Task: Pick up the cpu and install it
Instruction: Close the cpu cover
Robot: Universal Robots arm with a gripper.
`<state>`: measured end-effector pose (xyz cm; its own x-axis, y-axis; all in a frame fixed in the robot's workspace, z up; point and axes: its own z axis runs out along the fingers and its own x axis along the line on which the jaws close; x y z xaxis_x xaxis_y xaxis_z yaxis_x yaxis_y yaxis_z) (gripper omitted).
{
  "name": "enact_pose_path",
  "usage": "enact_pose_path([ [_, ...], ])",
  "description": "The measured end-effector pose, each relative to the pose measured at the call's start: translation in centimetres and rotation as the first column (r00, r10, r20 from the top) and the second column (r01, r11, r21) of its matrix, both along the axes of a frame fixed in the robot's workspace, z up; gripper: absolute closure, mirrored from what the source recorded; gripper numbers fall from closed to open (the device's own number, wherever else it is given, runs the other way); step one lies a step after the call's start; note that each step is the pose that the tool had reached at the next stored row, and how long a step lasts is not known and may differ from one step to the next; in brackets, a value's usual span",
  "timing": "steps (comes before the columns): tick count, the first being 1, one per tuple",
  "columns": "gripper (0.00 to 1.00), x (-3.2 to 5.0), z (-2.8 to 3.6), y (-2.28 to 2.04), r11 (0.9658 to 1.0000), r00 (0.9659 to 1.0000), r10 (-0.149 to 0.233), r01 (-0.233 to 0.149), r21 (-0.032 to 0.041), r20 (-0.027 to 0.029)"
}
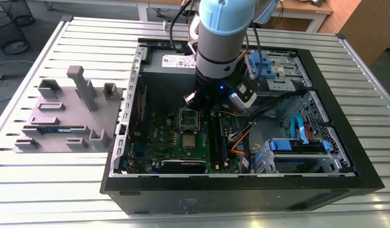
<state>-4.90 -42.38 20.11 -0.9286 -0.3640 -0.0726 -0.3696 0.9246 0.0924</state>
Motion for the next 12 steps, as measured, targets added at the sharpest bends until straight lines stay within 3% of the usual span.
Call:
enact_pose_path([
  [6, 0.89, -0.2, -0.04, 0.23, 1.0, 1.0, 0.0, 0.0, 0.0098, -0.0001],
  [12, 0.89, -0.34, 0.0, 0.22, 0.9999, 1.0, 0.0, 0.0, 0.0103, 0.003],
])
